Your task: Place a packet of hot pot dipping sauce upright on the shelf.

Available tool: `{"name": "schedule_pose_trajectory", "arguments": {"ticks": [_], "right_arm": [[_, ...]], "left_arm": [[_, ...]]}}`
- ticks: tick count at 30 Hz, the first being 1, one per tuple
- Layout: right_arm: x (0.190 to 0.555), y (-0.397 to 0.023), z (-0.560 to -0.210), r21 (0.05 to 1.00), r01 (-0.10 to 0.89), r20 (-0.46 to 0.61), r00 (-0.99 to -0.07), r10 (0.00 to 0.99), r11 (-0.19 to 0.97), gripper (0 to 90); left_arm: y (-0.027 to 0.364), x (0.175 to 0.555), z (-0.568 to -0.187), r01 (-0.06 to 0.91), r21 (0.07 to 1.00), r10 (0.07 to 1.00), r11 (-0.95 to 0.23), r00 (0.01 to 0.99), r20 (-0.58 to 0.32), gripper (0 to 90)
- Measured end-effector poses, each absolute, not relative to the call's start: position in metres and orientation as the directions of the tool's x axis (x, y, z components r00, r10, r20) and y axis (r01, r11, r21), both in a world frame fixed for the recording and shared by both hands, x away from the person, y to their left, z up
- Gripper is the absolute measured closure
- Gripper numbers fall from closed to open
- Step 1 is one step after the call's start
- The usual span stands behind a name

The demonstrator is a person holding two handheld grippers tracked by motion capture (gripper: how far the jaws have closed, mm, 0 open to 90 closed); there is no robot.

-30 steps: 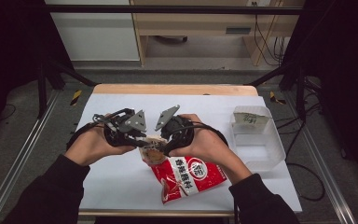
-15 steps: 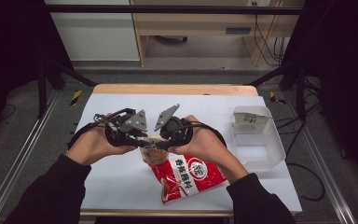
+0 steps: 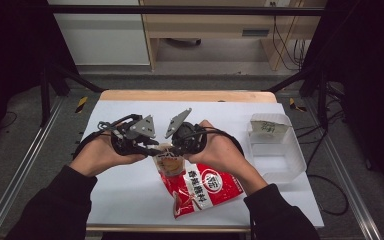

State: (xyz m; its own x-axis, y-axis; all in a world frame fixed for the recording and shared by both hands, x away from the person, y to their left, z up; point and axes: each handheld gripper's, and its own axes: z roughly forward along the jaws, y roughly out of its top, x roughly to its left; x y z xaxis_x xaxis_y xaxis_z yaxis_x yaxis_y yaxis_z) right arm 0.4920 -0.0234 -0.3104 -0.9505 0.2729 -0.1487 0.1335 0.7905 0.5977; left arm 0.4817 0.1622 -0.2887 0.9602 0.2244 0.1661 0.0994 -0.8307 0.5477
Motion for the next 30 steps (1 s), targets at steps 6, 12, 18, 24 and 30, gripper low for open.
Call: {"name": "schedule_pose_trajectory", "arguments": {"ticks": [6, 12, 18, 24, 30], "right_arm": [[0.501, -0.034, -0.301, 0.580, 0.140, -0.180, -0.939, 0.293, 0.803, 87.9], [0.505, -0.044, -0.296, 0.561, 0.153, -0.189, -0.933, 0.306, 0.813, 87.8], [0.505, -0.054, -0.296, 0.551, 0.152, -0.202, -0.930, 0.308, 0.821, 87.7], [0.504, -0.067, -0.291, 0.562, 0.156, -0.212, -0.922, 0.324, 0.812, 87.7], [0.501, -0.082, -0.282, 0.571, 0.148, -0.233, -0.914, 0.332, 0.807, 87.7]], "left_arm": [[0.168, 0.482, -0.293, 0.120, 0.554, 0.267, -0.824, 0.944, 0.193, 45.6], [0.173, 0.485, -0.298, 0.144, 0.542, 0.291, -0.828, 0.936, 0.197, 37.1], [0.177, 0.487, -0.304, 0.165, 0.507, 0.301, -0.846, 0.933, 0.198, 31.0], [0.179, 0.487, -0.310, 0.179, 0.489, 0.308, -0.854, 0.930, 0.198, 26.2], [0.182, 0.485, -0.320, 0.196, 0.470, 0.318, -0.861, 0.928, 0.196, 23.0]]}}
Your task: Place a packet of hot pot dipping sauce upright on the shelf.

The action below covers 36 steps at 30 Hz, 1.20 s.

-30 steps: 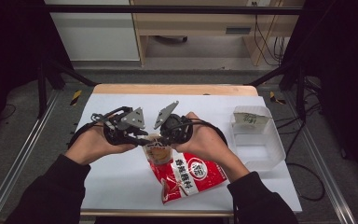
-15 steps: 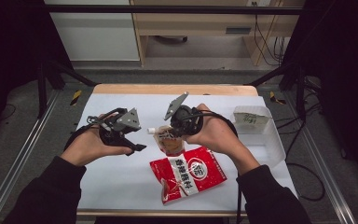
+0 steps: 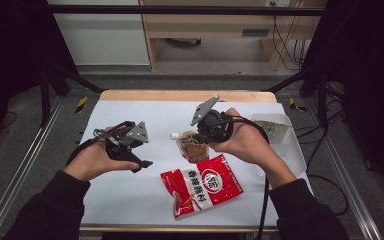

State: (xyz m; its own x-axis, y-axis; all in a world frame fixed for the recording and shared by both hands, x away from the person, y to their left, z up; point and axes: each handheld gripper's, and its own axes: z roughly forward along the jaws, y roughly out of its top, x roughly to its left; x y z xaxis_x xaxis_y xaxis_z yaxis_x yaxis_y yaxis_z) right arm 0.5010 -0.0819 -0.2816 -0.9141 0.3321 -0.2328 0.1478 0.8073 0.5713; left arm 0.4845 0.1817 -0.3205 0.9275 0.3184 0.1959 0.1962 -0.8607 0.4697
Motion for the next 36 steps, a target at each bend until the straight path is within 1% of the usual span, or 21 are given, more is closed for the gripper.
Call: {"name": "schedule_pose_trajectory", "arguments": {"ticks": [6, 13, 18, 25, 30, 36], "right_arm": [[0.497, -0.098, -0.272, 0.578, 0.153, -0.249, -0.902, 0.352, 0.801, 87.7], [0.494, -0.120, -0.263, 0.579, 0.152, -0.273, -0.890, 0.367, 0.801, 87.7], [0.492, -0.136, -0.255, 0.600, 0.159, -0.278, -0.877, 0.391, 0.784, 87.7], [0.488, -0.158, -0.242, 0.615, 0.169, -0.294, -0.857, 0.423, 0.770, 87.7], [0.485, -0.172, -0.240, 0.623, 0.183, -0.295, -0.845, 0.445, 0.760, 87.7], [0.483, -0.200, -0.240, 0.618, 0.209, -0.304, -0.825, 0.476, 0.758, 87.7]], "left_arm": [[0.185, 0.481, -0.334, 0.207, 0.445, 0.316, -0.872, 0.930, 0.188, 19.6], [0.194, 0.481, -0.348, 0.234, 0.446, 0.337, -0.864, 0.927, 0.167, 15.3], [0.199, 0.481, -0.357, 0.246, 0.435, 0.339, -0.866, 0.929, 0.151, 12.6], [0.208, 0.480, -0.365, 0.266, 0.429, 0.357, -0.863, 0.923, 0.145, 11.6], [0.214, 0.479, -0.367, 0.277, 0.431, 0.368, -0.859, 0.919, 0.143, 11.5], [0.221, 0.479, -0.371, 0.287, 0.437, 0.379, -0.853, 0.915, 0.139, 11.5]]}}
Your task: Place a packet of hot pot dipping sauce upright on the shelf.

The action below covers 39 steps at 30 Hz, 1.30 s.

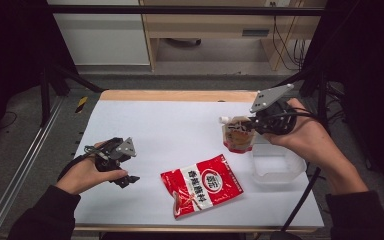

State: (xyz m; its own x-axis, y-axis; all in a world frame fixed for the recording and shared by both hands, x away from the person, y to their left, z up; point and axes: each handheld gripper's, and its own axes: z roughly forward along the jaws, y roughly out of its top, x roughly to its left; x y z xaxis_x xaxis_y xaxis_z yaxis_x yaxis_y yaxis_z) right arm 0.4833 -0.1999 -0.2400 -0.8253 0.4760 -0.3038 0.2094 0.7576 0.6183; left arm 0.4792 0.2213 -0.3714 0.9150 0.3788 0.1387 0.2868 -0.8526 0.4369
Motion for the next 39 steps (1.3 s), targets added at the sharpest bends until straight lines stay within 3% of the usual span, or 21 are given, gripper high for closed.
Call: {"name": "schedule_pose_trajectory", "arguments": {"ticks": [17, 30, 39], "right_arm": [[0.493, -0.263, -0.260, 0.604, 0.305, -0.295, -0.773, 0.562, 0.737, 87.8], [0.515, -0.280, -0.271, 0.589, 0.326, -0.300, -0.761, 0.575, 0.739, 87.9], [0.536, -0.286, -0.281, 0.586, 0.327, -0.311, -0.754, 0.579, 0.741, 87.8]], "left_arm": [[0.226, 0.478, -0.383, 0.297, 0.425, 0.380, -0.855, 0.916, 0.125, 11.5], [0.233, 0.481, -0.385, 0.342, 0.416, 0.416, -0.843, 0.904, 0.100, 11.4], [0.238, 0.487, -0.388, 0.320, 0.425, 0.399, -0.847, 0.911, 0.108, 11.3]]}}
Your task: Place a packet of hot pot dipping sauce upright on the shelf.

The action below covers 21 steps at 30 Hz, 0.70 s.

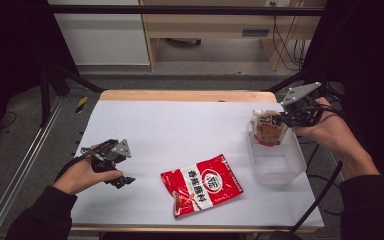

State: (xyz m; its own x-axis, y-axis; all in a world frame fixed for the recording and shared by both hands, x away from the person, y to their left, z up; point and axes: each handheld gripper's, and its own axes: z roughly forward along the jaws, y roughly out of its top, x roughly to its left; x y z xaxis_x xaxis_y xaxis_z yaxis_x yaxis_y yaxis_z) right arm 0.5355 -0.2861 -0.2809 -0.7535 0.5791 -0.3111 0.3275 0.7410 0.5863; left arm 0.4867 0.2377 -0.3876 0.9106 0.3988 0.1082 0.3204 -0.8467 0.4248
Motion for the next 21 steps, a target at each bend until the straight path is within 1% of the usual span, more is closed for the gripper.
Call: {"name": "schedule_pose_trajectory", "arguments": {"ticks": [8, 21], "right_arm": [[0.552, -0.293, -0.286, 0.601, 0.313, -0.319, -0.749, 0.580, 0.735, 87.8], [0.557, -0.295, -0.299, 0.605, 0.311, -0.316, -0.751, 0.580, 0.733, 87.8]], "left_arm": [[0.241, 0.491, -0.391, 0.328, 0.420, 0.404, -0.846, 0.909, 0.105, 11.3], [0.244, 0.488, -0.395, 0.336, 0.423, 0.411, -0.842, 0.906, 0.098, 11.3]]}}
